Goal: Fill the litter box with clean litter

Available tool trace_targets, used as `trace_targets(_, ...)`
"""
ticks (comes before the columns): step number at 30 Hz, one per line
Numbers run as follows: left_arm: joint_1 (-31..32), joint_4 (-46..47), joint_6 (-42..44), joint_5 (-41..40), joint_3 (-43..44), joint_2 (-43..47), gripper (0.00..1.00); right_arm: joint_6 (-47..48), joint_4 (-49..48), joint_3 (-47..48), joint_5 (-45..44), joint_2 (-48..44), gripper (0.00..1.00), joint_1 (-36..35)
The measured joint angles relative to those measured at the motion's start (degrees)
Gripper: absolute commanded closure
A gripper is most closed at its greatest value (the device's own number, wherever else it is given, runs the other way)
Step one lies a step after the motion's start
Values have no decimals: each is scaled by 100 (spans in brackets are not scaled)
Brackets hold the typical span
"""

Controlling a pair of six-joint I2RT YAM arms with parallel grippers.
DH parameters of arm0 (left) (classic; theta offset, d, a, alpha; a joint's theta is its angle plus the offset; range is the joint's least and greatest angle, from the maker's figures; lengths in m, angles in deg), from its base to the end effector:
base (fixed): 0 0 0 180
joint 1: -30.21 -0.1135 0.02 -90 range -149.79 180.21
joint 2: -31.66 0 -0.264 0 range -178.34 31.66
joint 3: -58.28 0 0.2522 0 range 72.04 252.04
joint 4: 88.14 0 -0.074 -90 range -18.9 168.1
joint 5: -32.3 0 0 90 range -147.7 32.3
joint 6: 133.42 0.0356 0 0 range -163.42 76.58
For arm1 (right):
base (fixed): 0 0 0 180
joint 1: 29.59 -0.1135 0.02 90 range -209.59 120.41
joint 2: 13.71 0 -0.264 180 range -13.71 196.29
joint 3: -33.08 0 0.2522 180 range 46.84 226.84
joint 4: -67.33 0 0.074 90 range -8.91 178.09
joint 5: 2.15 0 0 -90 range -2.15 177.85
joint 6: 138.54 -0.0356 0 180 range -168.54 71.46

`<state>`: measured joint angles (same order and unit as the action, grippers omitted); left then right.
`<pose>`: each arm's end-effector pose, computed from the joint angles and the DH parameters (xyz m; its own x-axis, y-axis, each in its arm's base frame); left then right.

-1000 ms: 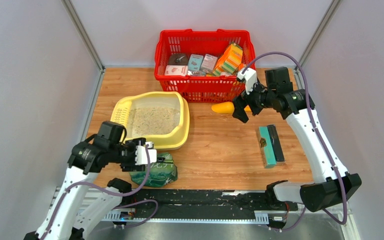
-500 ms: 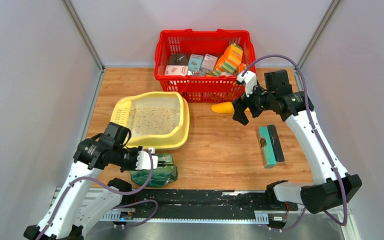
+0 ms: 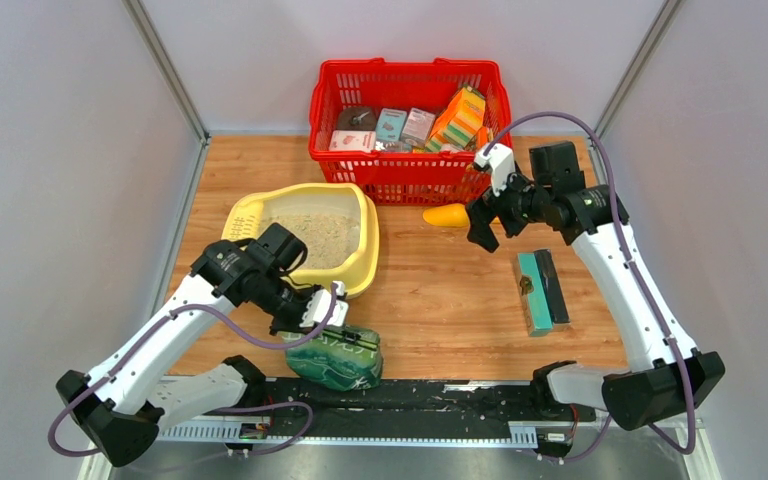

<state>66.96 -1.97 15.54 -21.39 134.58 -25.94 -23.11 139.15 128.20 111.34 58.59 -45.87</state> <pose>0.1026 -0.1029 0.3180 0.1181 0.7735 -0.6227 0.9749 -0.2094 -0.0752 0.2285 0.0815 0.3823 -0.4361 -0.5376 -0.7217 -0.7700 0.6380 -0.0100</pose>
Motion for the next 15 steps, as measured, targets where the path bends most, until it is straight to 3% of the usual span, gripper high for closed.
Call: trace_targets(15, 973, 573, -953, 26, 267, -769, 100, -87, -11, -127, -481, -352, 0, 11)
